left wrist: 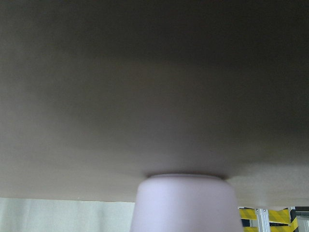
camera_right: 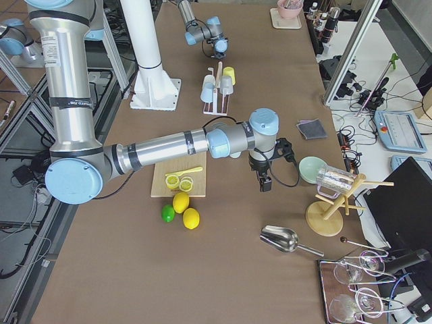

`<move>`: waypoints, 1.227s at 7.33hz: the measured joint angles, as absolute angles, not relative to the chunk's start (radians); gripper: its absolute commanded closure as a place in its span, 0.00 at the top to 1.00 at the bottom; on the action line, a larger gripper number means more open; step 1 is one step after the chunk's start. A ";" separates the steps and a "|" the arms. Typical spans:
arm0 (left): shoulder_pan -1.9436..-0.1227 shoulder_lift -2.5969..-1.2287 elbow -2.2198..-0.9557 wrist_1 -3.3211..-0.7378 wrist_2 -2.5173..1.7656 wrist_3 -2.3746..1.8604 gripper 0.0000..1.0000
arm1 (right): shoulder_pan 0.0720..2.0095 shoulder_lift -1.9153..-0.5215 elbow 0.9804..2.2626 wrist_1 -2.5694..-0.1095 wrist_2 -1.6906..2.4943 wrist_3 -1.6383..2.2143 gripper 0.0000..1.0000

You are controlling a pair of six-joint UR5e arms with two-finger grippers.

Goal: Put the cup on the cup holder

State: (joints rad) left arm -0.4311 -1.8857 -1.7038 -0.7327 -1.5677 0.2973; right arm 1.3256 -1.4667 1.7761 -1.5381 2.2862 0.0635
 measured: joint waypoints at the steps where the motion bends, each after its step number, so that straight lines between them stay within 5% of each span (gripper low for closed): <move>1: -0.431 -1.877 -1.710 -0.735 -1.568 0.293 0.96 | 1.267 -1.410 1.784 -1.574 2.285 0.116 0.96; 9: -0.431 -1.826 -1.762 -0.799 -1.568 0.266 0.93 | 0.903 -0.997 1.725 -2.183 2.073 0.107 0.95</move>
